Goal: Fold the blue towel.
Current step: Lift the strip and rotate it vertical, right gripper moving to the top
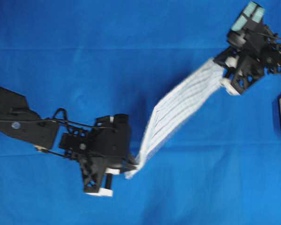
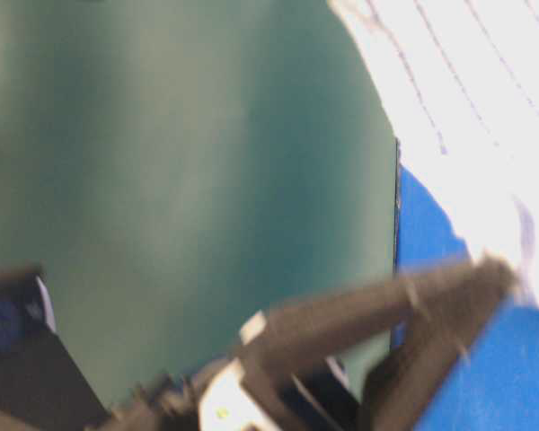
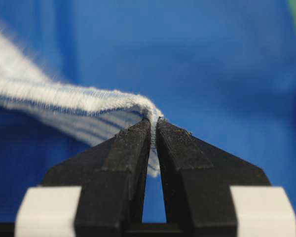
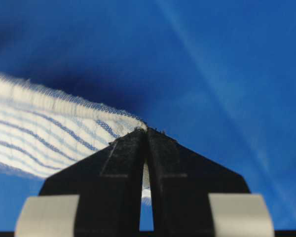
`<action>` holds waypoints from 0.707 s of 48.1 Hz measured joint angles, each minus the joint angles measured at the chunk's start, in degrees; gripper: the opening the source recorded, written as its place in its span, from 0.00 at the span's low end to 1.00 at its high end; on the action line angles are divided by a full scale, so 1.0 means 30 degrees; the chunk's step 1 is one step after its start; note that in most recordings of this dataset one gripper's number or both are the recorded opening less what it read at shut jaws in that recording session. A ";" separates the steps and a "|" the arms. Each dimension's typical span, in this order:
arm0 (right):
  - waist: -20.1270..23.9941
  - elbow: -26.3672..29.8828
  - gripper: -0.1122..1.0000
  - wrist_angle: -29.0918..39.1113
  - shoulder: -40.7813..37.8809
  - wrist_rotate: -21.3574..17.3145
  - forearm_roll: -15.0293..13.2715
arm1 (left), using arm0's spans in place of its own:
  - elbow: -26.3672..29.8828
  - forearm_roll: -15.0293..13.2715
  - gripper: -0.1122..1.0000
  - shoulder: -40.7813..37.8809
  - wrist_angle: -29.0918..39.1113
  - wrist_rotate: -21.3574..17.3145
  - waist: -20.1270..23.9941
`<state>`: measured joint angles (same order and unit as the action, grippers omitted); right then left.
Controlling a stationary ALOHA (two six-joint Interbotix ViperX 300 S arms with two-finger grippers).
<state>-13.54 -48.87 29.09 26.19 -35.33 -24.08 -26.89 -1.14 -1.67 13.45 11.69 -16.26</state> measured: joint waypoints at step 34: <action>-0.1025 0.2813 0.12 -0.0088 -0.3076 0.0264 -0.1377 | 0.6650 0.0000 0.13 -0.4805 -0.1377 -0.2227 0.0381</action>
<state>-16.61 -40.43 28.83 16.96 -34.54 -28.21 -6.94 -1.14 -16.08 9.32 5.01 -15.12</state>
